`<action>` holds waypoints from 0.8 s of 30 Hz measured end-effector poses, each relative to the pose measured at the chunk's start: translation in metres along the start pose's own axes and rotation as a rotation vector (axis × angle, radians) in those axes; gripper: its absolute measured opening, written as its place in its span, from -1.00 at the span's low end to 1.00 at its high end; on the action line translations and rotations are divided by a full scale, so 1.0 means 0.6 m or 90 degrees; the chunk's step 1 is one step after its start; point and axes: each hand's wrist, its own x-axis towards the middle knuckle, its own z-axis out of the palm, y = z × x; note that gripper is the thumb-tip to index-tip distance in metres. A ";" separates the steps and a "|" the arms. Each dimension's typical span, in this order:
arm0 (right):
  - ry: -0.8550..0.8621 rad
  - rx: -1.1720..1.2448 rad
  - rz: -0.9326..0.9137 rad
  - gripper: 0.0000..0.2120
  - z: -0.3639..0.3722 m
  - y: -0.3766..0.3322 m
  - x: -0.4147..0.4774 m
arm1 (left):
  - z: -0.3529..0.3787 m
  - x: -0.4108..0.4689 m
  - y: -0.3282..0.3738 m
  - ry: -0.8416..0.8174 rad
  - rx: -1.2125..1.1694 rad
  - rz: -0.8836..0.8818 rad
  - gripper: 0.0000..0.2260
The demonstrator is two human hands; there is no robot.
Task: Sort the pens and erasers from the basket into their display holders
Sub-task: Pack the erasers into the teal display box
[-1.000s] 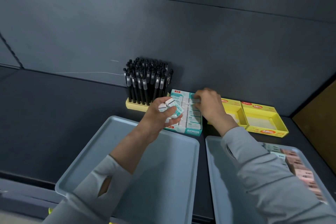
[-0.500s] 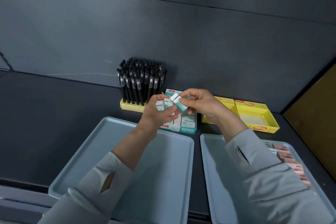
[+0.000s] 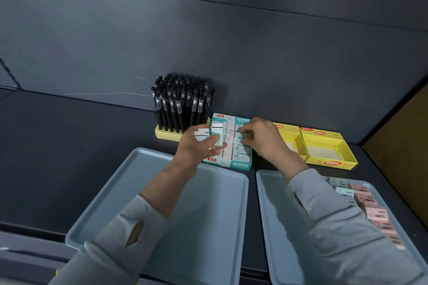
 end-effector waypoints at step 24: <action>-0.075 0.193 0.055 -0.85 -0.008 -0.003 -0.007 | 0.006 -0.001 0.008 0.016 0.076 0.042 -0.87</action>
